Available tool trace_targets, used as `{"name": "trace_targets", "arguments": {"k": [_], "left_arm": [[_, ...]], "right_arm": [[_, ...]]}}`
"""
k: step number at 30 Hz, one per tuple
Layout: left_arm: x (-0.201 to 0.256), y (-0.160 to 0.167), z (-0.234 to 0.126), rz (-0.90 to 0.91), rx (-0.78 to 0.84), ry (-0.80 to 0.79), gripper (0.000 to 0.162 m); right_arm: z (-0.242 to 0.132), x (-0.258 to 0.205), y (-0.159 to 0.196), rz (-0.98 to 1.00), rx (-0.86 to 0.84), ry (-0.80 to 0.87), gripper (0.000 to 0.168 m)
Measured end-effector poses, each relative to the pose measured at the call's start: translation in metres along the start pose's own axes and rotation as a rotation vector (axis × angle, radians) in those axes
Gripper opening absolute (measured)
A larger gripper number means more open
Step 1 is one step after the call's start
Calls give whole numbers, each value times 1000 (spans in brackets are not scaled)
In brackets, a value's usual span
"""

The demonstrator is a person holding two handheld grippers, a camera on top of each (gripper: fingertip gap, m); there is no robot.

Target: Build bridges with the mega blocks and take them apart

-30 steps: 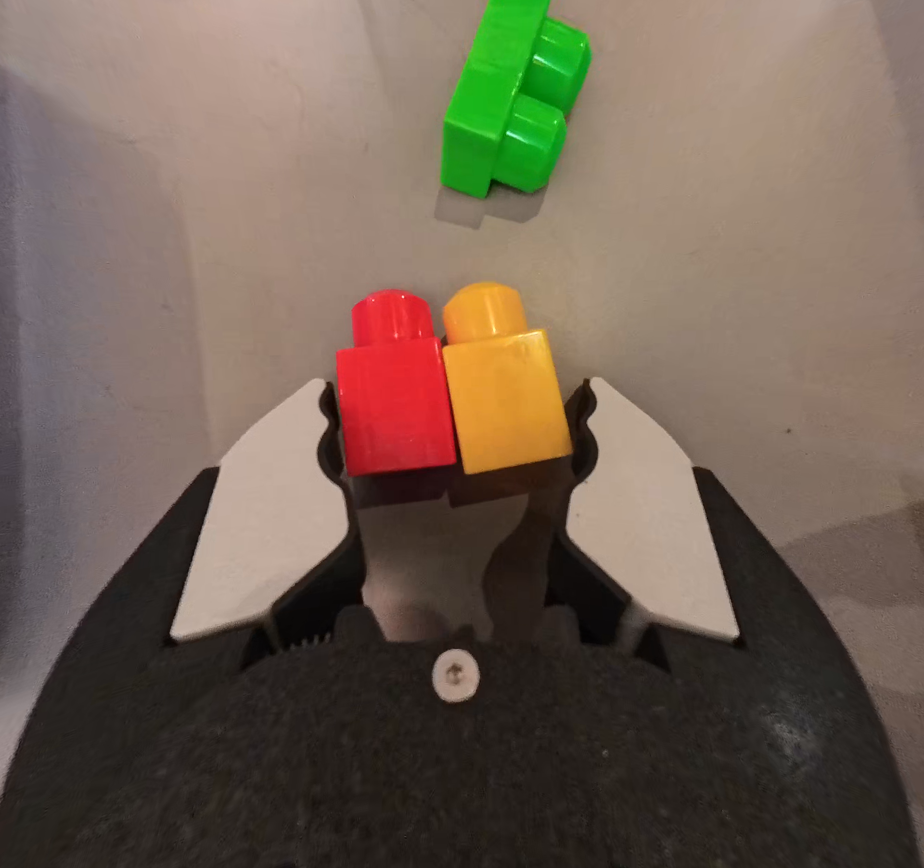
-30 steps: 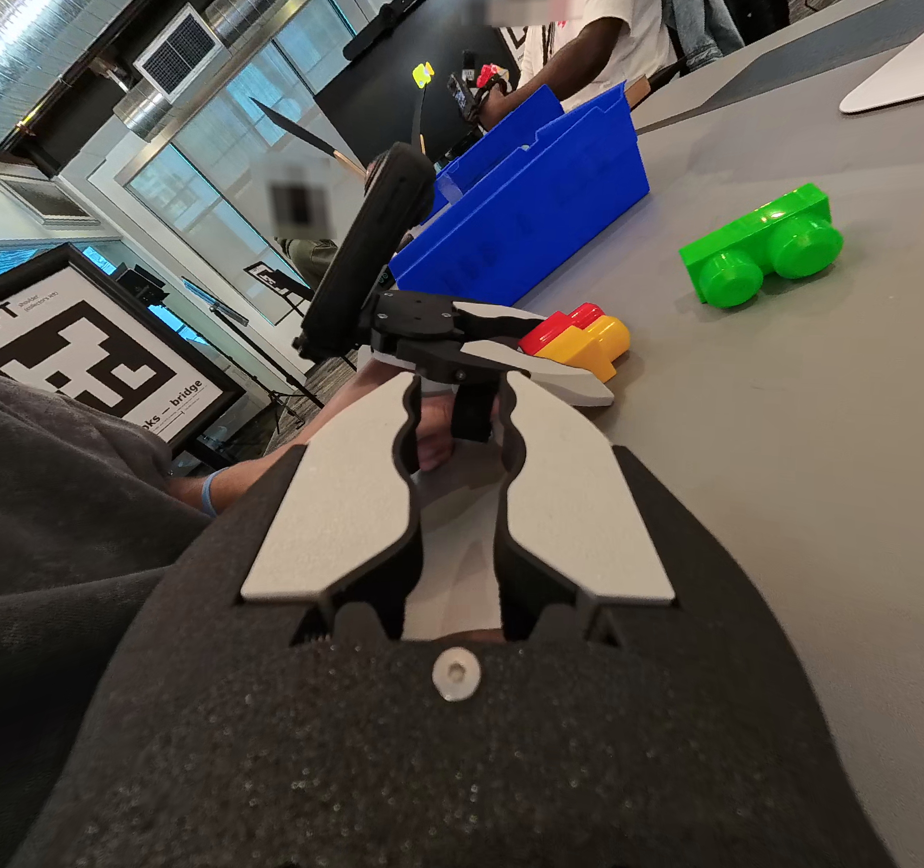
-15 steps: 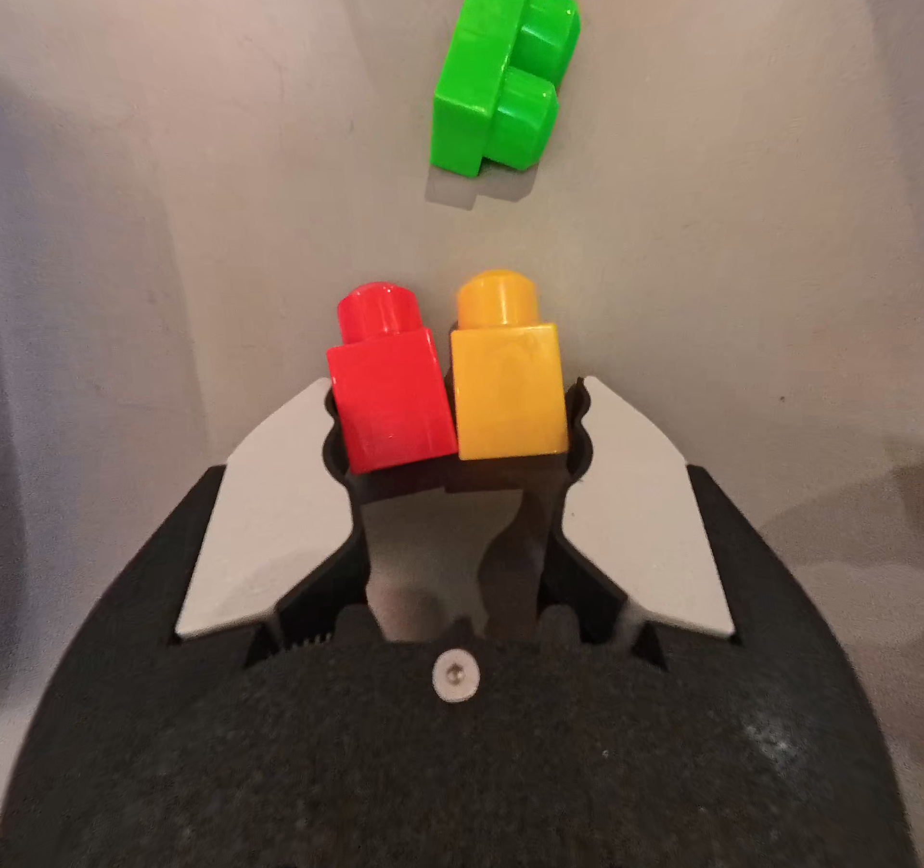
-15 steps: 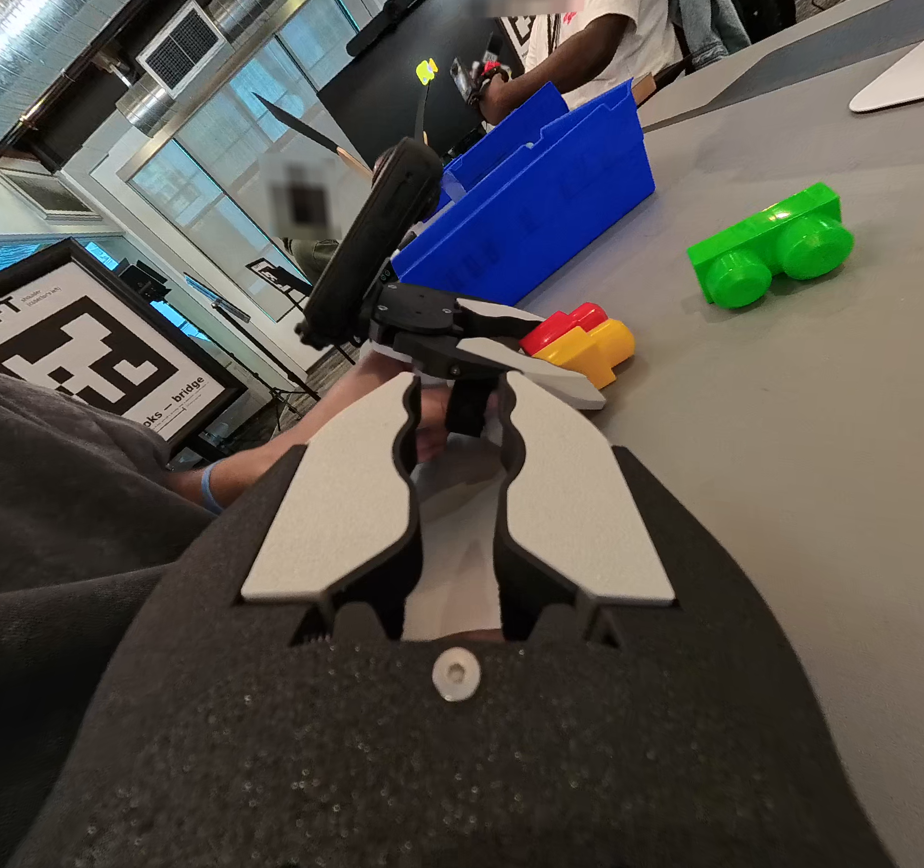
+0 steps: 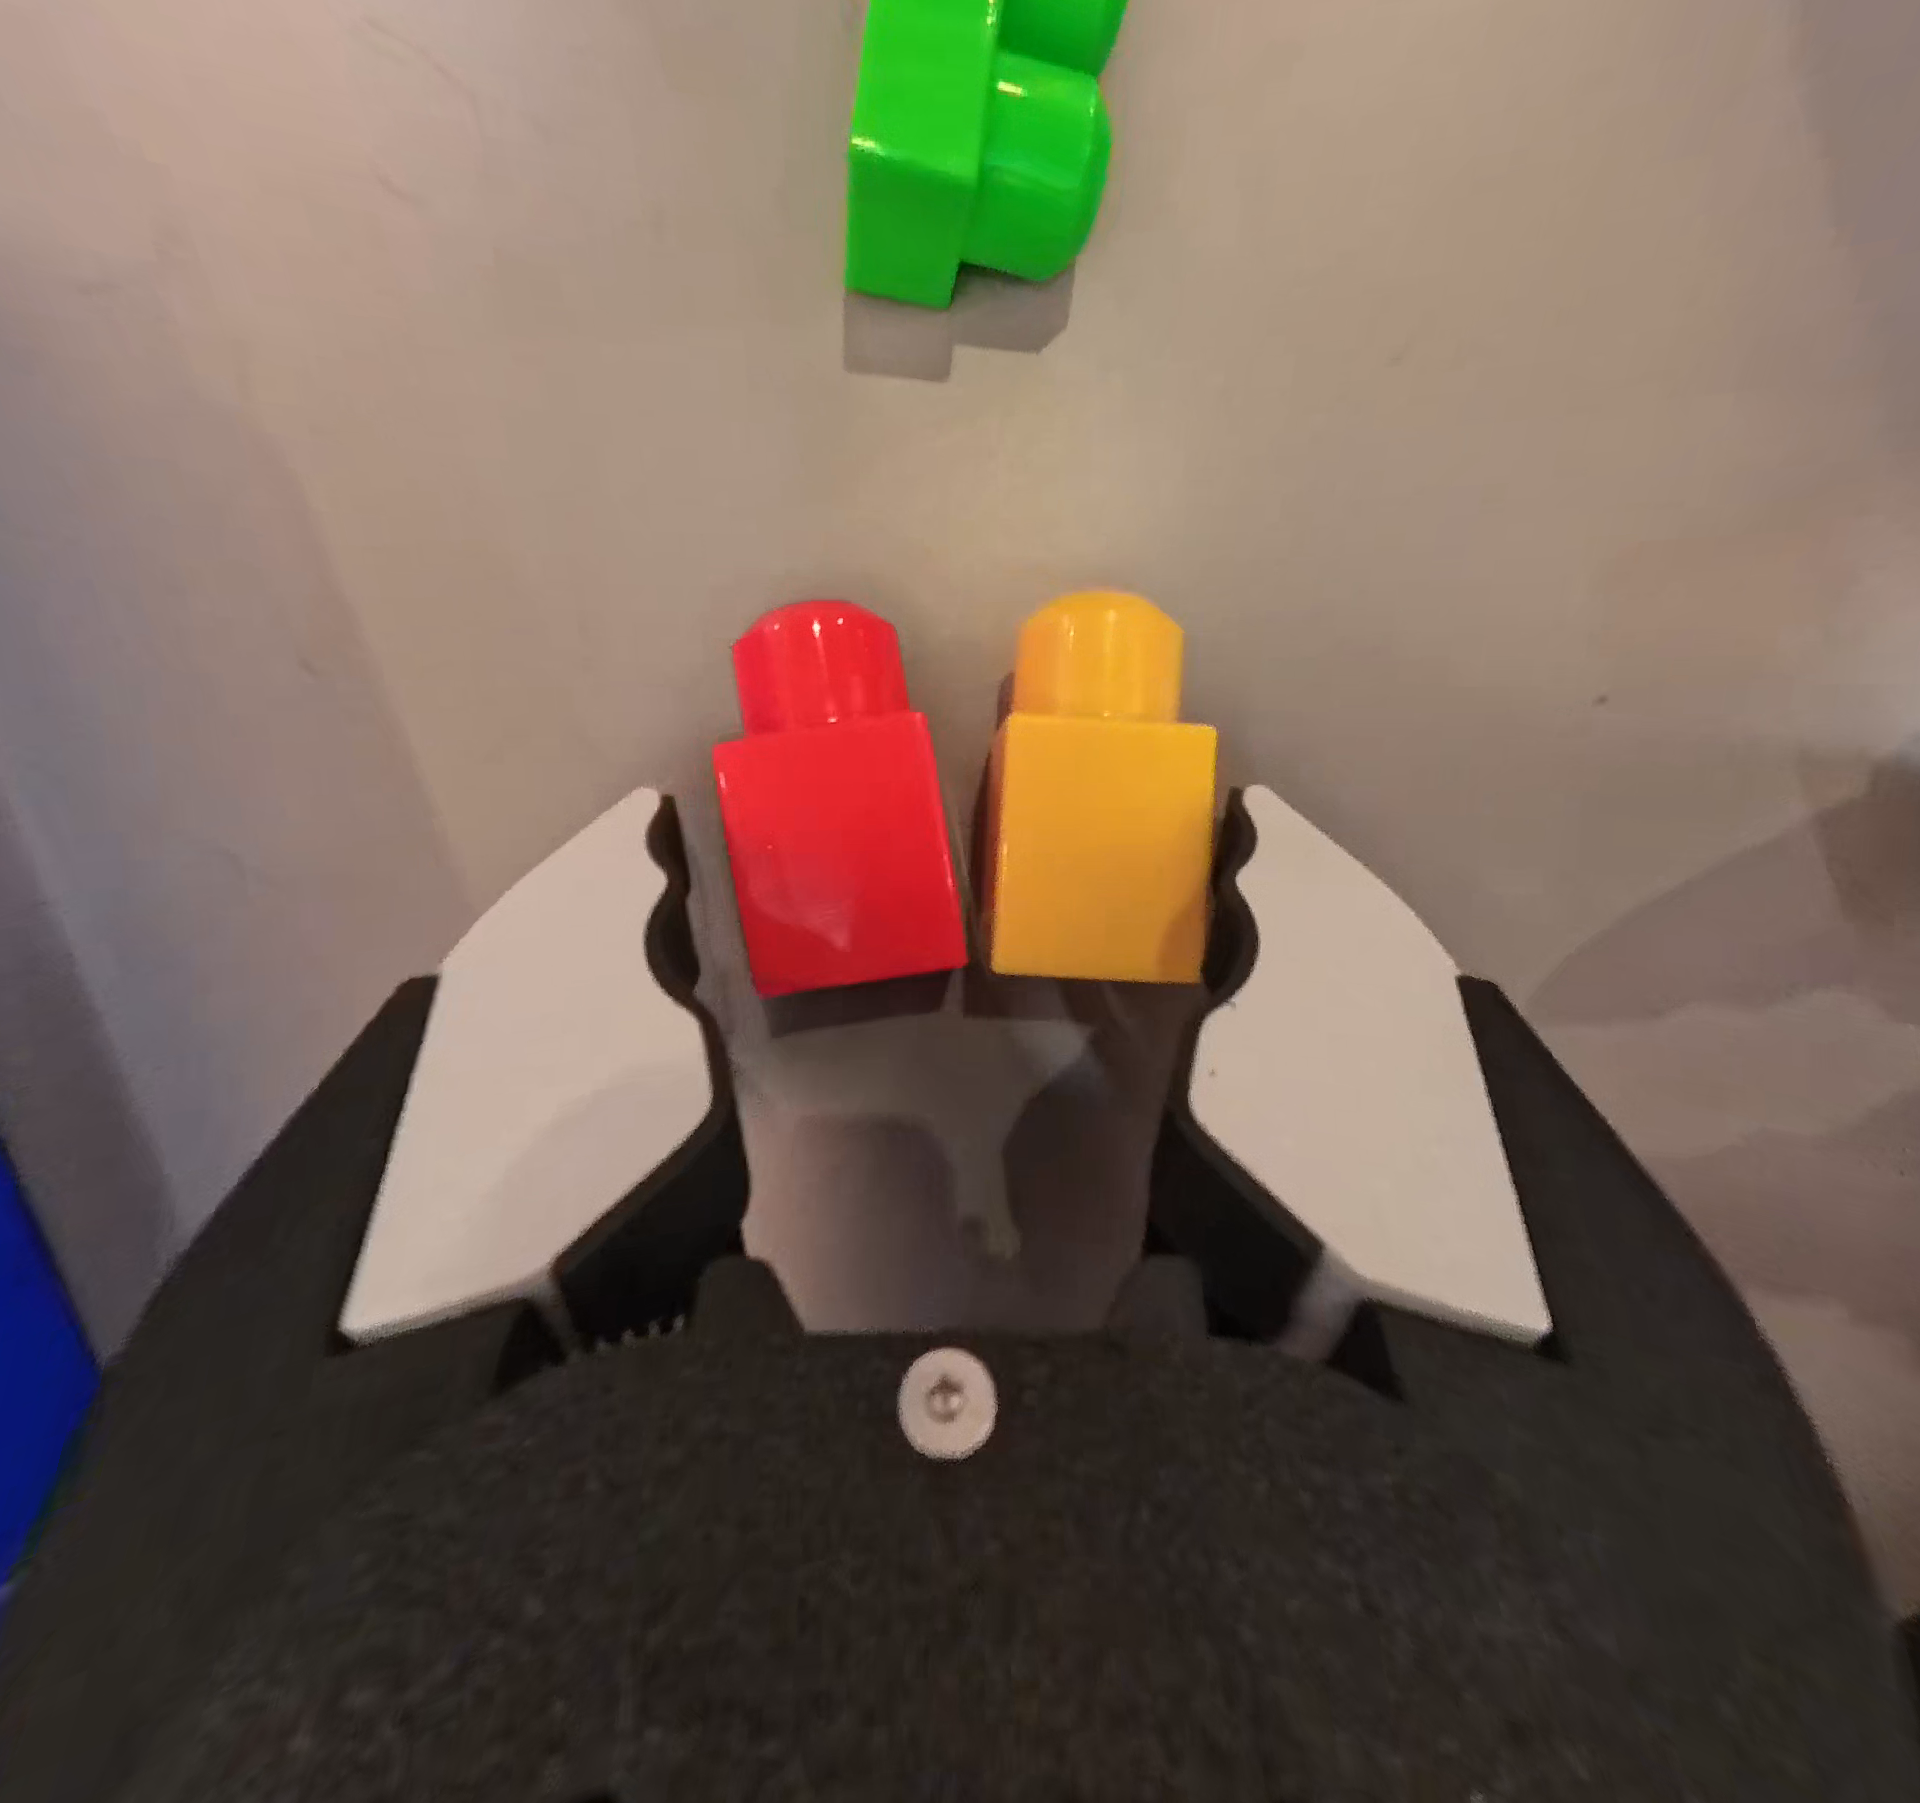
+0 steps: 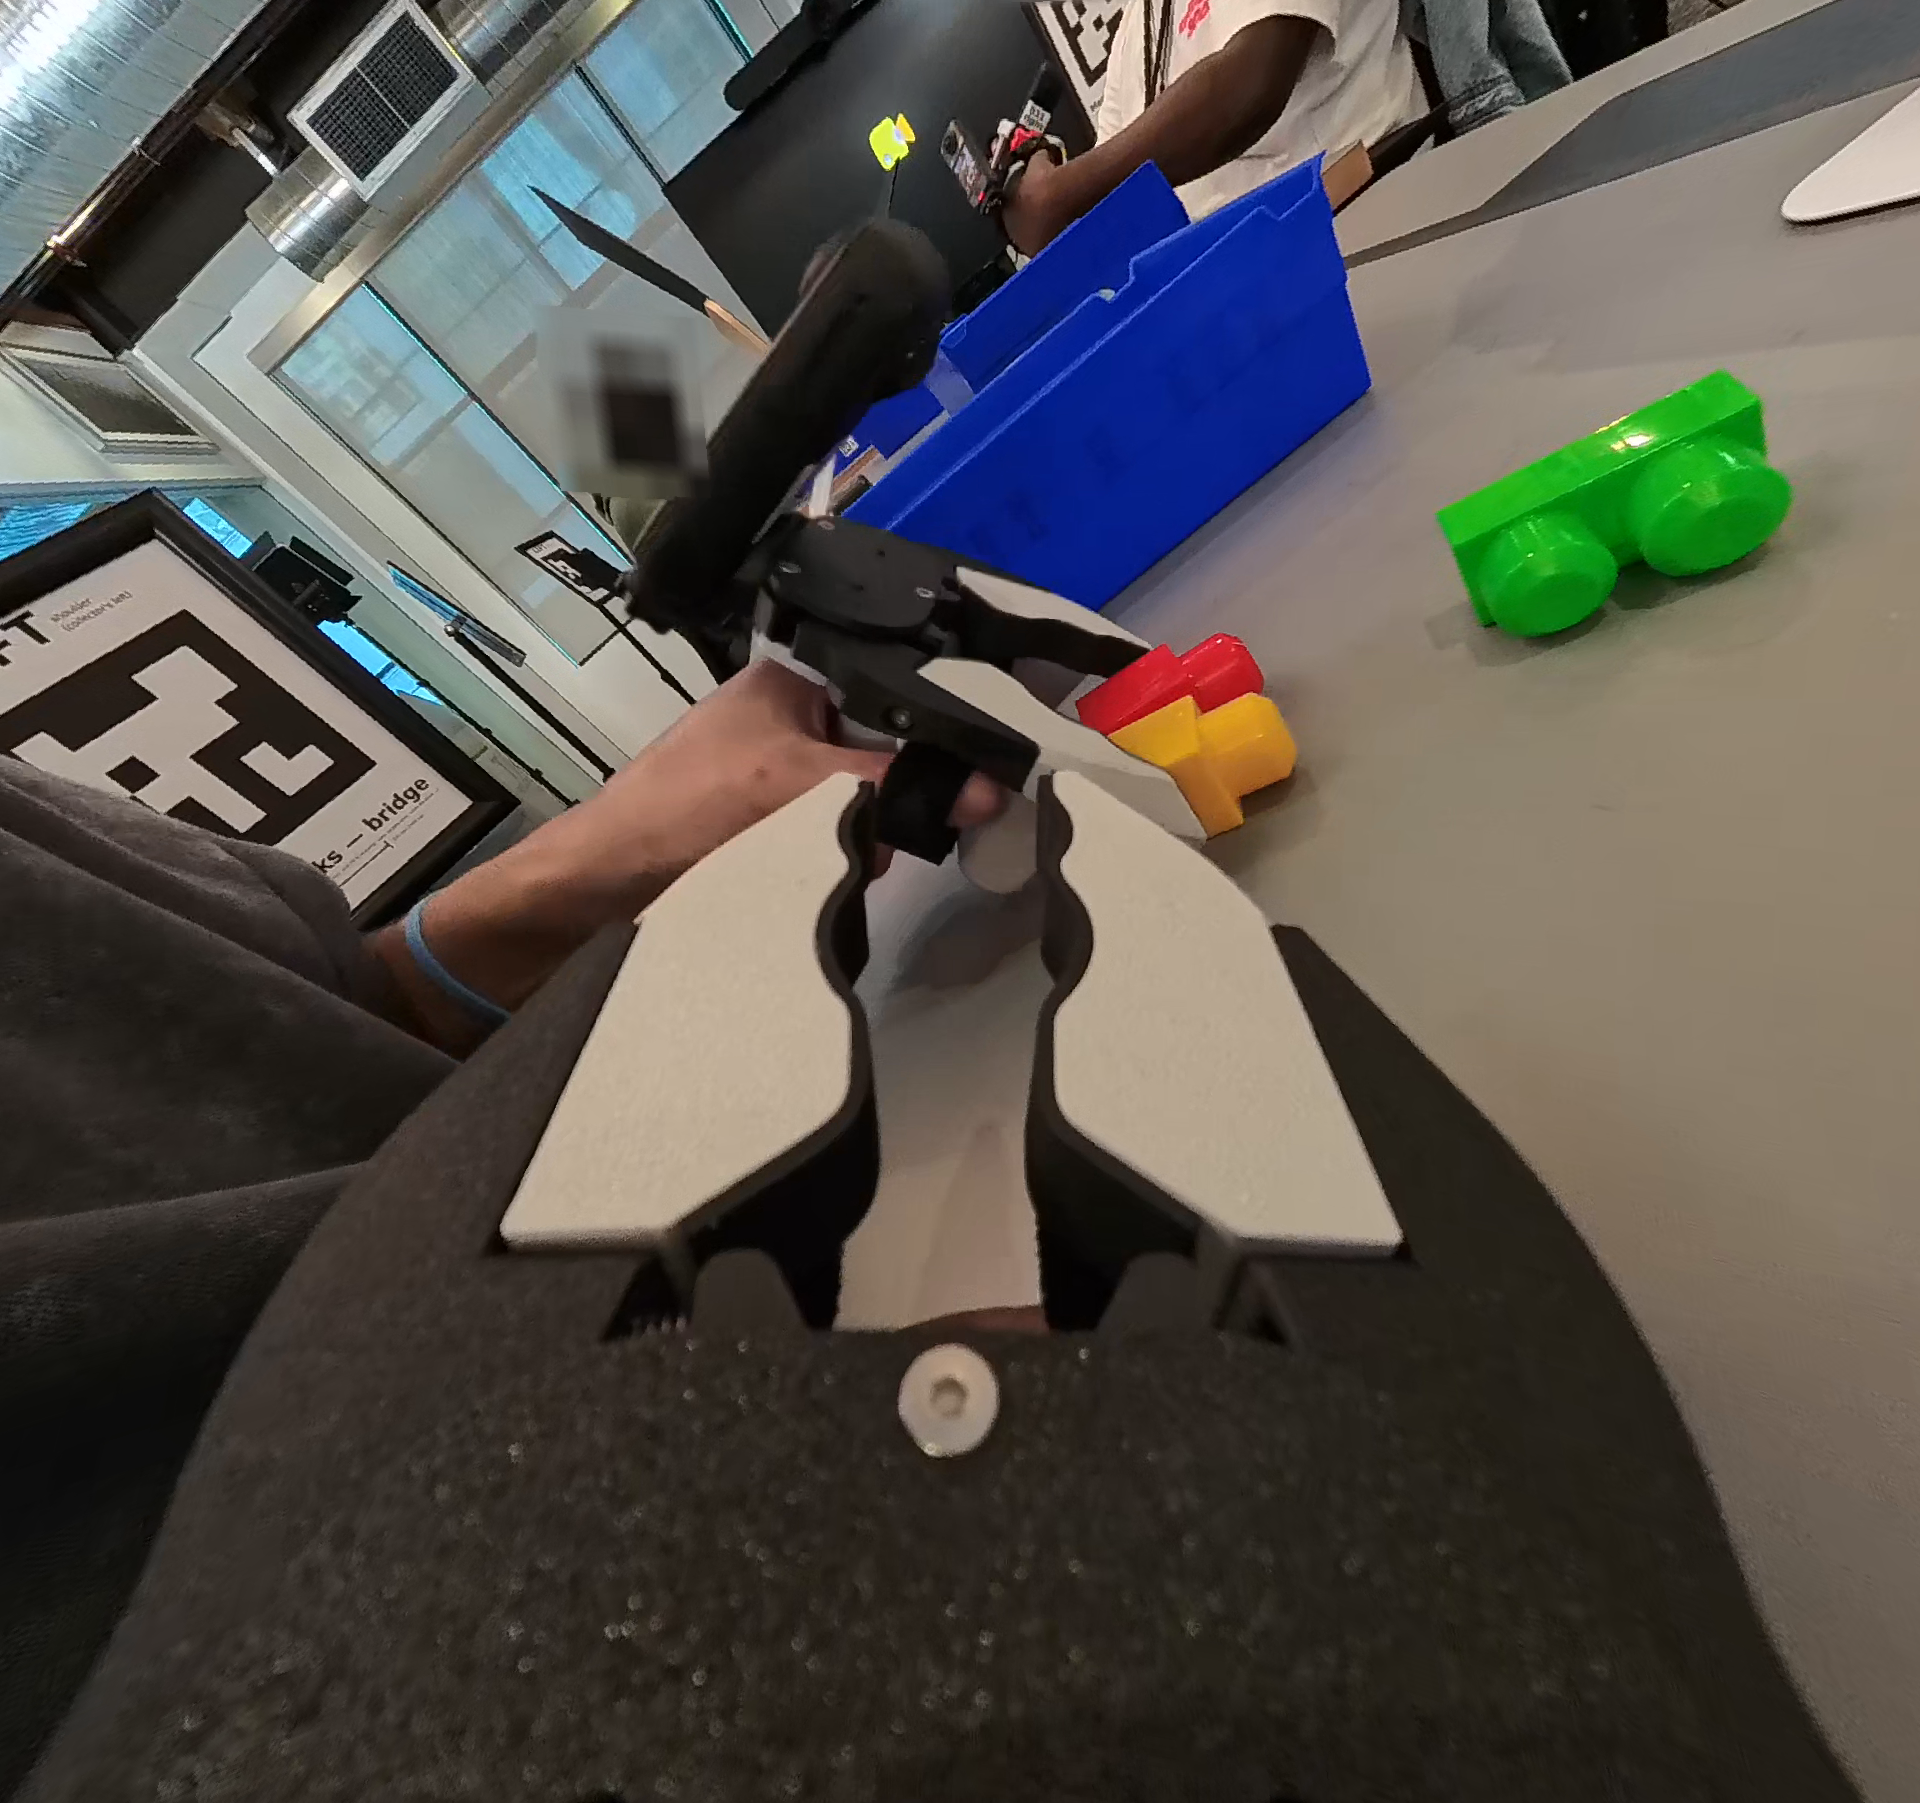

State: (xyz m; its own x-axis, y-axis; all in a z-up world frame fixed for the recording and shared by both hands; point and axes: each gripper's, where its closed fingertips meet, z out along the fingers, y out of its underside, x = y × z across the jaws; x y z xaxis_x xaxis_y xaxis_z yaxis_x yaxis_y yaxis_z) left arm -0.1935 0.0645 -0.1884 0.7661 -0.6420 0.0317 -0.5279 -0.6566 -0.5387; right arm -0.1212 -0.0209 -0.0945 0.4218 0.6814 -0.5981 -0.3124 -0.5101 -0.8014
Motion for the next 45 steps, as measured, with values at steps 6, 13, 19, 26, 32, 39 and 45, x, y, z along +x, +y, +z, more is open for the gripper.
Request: {"name": "trace_targets", "arguments": {"k": [6,13,19,26,32,39,45], "left_arm": [[0,1,5,-15,-39,-1,93],[-4,1,4,-21,-91,-13,77],[-3,2,3,-26,-96,-14,76],[1,-1,2,-16,-70,15,75],[6,-6,0,59,-8,24,75],[7,-13,-6,148,91,35,75],[3,-7,-12,141,137,88,76]], "right_arm": [[0,-1,0,-4,-4,-1,29],[-1,0,-1,-3,1,0,29],[-1,0,0,-2,-1,-3,29],[-1,0,-1,-2,3,0,29],[0,0,0,-7,-4,1,29],[2,0,2,-24,-12,14,29],[5,1,5,-46,-31,32,28]]}}
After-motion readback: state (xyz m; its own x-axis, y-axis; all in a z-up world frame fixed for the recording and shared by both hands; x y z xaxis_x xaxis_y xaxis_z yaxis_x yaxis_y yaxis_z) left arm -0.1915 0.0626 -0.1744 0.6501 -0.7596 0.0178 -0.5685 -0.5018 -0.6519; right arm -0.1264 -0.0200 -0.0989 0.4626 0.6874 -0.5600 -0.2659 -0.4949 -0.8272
